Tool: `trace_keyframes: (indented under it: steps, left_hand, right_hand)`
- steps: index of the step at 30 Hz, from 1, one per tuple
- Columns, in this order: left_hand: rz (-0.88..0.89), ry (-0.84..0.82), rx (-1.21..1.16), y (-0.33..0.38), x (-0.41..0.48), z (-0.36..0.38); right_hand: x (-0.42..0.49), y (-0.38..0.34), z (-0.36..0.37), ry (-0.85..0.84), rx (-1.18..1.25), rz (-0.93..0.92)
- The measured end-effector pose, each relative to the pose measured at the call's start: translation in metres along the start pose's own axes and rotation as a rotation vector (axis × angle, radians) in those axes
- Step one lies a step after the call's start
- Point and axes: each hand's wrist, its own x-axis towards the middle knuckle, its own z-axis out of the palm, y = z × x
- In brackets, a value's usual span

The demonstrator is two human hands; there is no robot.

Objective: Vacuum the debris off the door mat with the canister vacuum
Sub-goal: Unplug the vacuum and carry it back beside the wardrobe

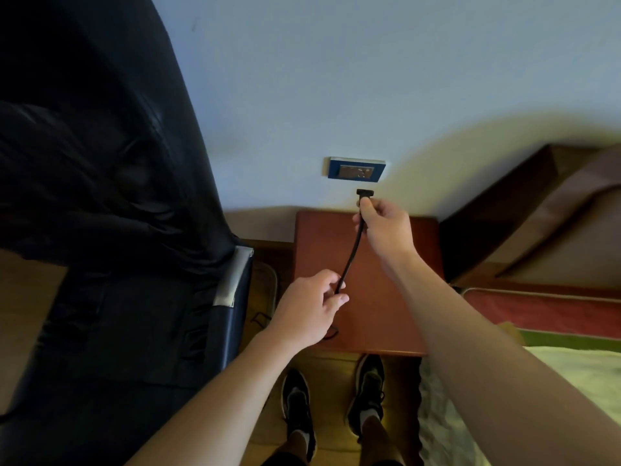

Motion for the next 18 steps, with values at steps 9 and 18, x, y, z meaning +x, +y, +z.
trace_keyframes:
  steps: [9,18]
  left_hand:
    - [0.06,0.061,0.002,0.034,-0.018,-0.042]
    - [0.109,0.132,-0.023,0.087,-0.051,-0.067]
  right_hand:
    - [-0.036,-0.066,-0.01,0.007,0.032,-0.095]
    - [-0.077,-0.124,-0.034,-0.002,0.035,-0.177]
